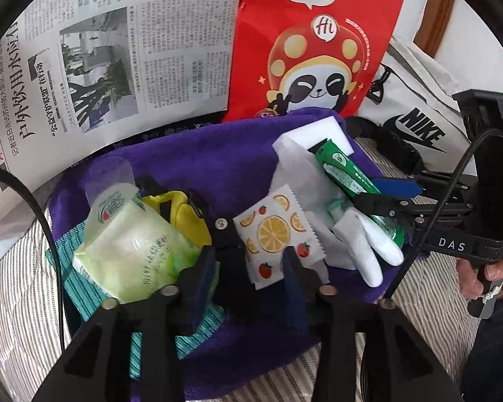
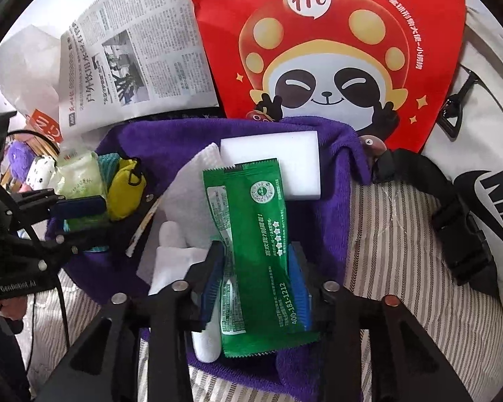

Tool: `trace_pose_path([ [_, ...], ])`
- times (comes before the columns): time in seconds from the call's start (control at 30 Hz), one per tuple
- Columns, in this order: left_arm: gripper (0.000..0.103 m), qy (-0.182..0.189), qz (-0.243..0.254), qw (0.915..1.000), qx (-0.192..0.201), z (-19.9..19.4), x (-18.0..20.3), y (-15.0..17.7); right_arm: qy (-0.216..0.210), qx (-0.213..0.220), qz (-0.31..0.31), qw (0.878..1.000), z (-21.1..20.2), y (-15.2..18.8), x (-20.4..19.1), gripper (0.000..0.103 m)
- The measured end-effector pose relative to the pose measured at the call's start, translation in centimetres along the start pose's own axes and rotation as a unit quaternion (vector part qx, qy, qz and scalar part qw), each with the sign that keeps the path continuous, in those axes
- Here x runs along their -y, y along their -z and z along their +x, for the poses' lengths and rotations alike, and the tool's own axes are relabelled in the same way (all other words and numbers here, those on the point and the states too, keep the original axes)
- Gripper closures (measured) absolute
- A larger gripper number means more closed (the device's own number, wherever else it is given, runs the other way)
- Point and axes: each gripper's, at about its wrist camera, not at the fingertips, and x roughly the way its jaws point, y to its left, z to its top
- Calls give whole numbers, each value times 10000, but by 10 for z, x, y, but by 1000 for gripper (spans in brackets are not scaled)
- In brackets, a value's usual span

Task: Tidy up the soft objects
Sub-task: 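Carry the green packet and clip strap over the purple towel with both grippers, then release the packet on the gloves while the left gripper drops the clip strap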

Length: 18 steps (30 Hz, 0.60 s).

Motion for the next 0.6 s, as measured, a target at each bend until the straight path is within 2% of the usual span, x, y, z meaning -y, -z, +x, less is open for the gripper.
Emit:
trace_pose_path([
  [0.03, 54, -5, 5, 10000, 3, -2, 1, 1, -14, 14, 31, 10000, -3, 0, 0, 59],
  [0.1, 43, -47, 59, 10000, 45, -6, 6, 2, -8, 48, 39, 10000, -7, -1, -1, 53],
  [0.17, 39, -66, 81, 9999, 61, -9, 8, 3, -15, 90, 30, 10000, -11, -1, -3, 47],
  [0.23, 37, -96, 55, 9999, 42, -12, 10, 5, -16, 96, 24, 9999, -13, -1, -6, 42],
  [0.47, 33, -229, -60, 9997, -20, -27, 10, 16, -106, 102, 275, 9995, -24, -1, -8, 38],
  [0.53, 29, -304, -70, 9995, 33, -35, 10, 20, -124, 115, 344, 9993, -30, 0, -10, 29],
  [0.6, 24, -413, -66, 9991, 111, -45, 10, 24, -11, 121, 340, 9993, -34, 1, -13, 26],
])
